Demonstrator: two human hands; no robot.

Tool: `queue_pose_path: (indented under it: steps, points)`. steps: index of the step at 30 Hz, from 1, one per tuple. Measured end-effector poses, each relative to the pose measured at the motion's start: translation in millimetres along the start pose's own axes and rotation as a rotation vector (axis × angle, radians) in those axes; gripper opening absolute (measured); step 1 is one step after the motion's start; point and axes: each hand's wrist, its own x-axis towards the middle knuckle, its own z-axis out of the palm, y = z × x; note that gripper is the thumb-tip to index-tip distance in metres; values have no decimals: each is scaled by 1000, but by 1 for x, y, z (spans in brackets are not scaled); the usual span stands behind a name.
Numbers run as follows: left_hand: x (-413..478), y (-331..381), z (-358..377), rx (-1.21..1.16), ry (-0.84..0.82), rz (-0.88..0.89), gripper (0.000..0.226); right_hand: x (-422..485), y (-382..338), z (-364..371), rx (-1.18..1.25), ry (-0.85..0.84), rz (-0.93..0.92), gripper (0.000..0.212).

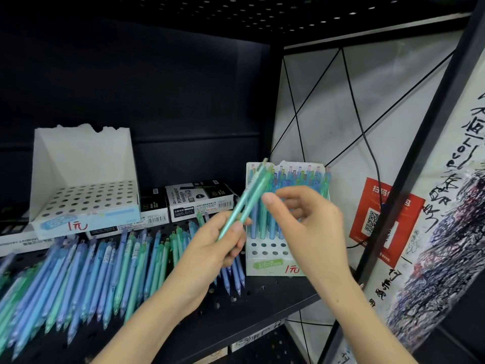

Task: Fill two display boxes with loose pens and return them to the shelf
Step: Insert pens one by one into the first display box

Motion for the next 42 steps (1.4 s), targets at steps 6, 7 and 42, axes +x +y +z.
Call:
queue_pose_path:
  steps: [6, 7, 42]
  points:
    - [-3, -5, 2, 144, -47, 79, 16, -1, -7, 1, 236, -102, 88, 15]
    - [-3, -6, 1, 160, -23, 81, 17, 0, -6, -7, 281, -64, 97, 14]
    - [-8, 2, 7, 126, -107, 0, 24, -11, 6, -18, 436, -155, 171, 20]
